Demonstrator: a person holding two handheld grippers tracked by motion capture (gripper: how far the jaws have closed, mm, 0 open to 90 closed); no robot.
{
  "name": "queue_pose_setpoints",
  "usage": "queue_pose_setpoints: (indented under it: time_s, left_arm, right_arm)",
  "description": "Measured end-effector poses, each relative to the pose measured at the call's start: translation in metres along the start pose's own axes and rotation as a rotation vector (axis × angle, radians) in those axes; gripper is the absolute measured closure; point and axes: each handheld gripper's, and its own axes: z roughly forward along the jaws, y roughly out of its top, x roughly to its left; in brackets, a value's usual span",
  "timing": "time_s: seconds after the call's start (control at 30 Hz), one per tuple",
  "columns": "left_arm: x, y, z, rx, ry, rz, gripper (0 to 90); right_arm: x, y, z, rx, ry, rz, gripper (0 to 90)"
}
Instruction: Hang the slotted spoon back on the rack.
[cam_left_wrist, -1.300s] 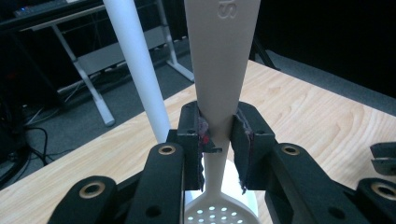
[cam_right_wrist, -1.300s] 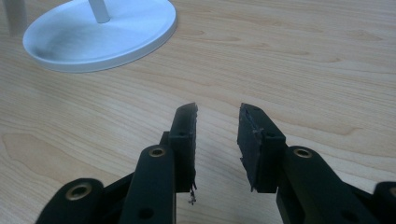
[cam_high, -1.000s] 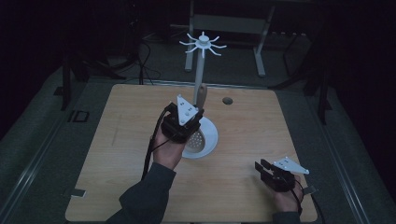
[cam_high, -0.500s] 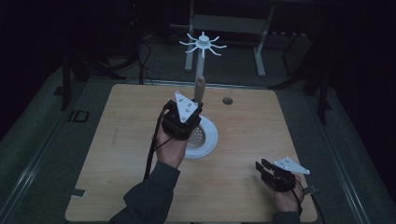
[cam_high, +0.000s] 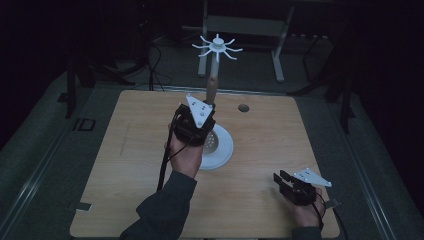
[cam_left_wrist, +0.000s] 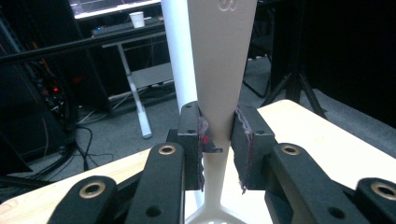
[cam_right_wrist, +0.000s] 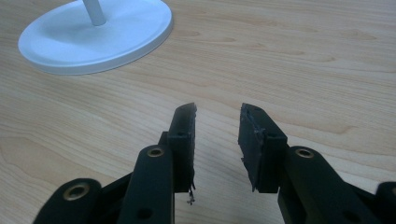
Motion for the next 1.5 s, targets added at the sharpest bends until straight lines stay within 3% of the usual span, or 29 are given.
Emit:
queue_pose_setpoints:
  time_s: [0.33,0.67,1.5]
  left_arm:
    - [-0.005,0.011,0.000,-0.014,0.047,0.002,74.3]
    - [-0.007,0.017,0.004,-0.007,0.061,0.000,74.3]
    - [-0.003,0.028,0.020,0.041,0.126,0.022,74.3]
  right_arm:
    - [0.000,0.000,0.000,-0.001,0.001,-0.001,66.1]
    - [0.000,0.000,0.000,0.000,0.001,0.000,66.1]
    - [-0.001,0.000,0.000,0.001,0.003,-0.002,66.0]
